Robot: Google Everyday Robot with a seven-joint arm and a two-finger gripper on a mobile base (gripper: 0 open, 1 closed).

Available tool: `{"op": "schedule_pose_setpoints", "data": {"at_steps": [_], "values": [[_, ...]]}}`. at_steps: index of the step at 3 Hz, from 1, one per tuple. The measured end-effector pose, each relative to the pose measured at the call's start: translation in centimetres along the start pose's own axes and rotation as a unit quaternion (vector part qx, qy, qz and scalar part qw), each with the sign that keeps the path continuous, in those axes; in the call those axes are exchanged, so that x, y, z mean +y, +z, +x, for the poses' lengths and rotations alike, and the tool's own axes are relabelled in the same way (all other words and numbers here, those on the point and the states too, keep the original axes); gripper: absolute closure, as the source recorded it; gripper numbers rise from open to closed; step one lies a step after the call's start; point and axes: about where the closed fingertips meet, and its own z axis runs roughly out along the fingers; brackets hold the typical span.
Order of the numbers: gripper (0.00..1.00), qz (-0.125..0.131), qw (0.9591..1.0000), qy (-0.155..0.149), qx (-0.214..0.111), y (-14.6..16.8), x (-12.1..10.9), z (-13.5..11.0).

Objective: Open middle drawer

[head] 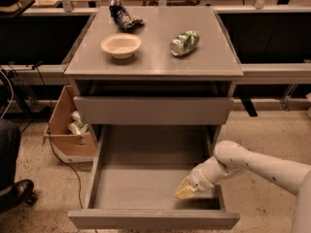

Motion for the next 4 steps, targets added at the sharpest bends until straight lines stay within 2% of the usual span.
{"op": "schedule_pose_setpoints", "data": {"at_steps": [1, 2, 3, 4], "values": [[1.0, 0.073, 0.9969, -0.029, 0.003, -4.3, -1.8, -1.2], [1.0, 0.157, 0.985, -0.066, 0.027, -11.2, -3.3, -3.4], [1.0, 0.237, 0.9646, -0.101, 0.058, -19.7, -4.3, -6.2], [1.0, 0.225, 0.9679, -0.097, 0.055, -18.4, -4.2, -5.9]]}}
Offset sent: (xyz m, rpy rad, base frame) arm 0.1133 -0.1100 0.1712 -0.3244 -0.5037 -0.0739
